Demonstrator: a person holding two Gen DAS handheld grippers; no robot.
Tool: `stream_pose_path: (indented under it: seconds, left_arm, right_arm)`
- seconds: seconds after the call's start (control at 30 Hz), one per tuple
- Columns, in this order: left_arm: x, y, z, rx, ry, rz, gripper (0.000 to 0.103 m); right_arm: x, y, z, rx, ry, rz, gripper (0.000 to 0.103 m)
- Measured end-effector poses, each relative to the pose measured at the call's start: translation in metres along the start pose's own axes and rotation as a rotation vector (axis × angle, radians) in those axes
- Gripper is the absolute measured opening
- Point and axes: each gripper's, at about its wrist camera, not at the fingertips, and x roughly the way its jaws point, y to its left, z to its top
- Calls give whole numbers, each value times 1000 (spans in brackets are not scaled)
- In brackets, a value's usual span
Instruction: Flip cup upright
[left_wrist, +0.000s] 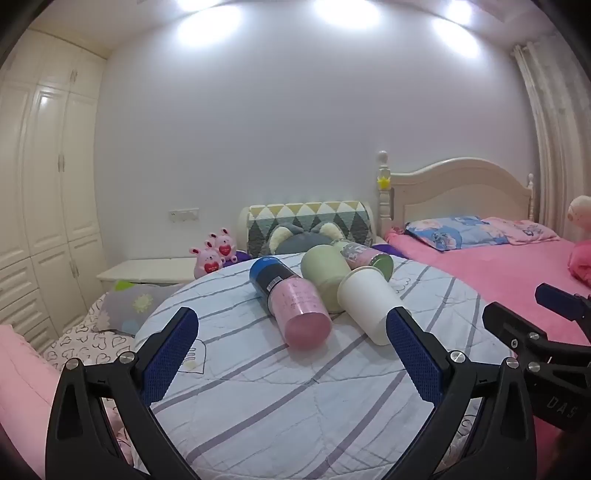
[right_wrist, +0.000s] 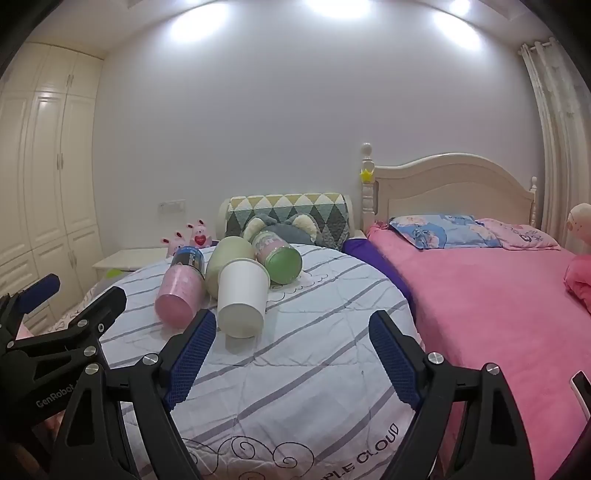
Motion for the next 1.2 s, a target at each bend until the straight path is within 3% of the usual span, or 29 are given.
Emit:
stream_pose_path:
  seconds: [1.2]
  left_arm:
    - [-4, 2, 7, -17, -2, 1, 103]
  right_arm:
    - [-2, 0, 0, -1, -4, 9, 86]
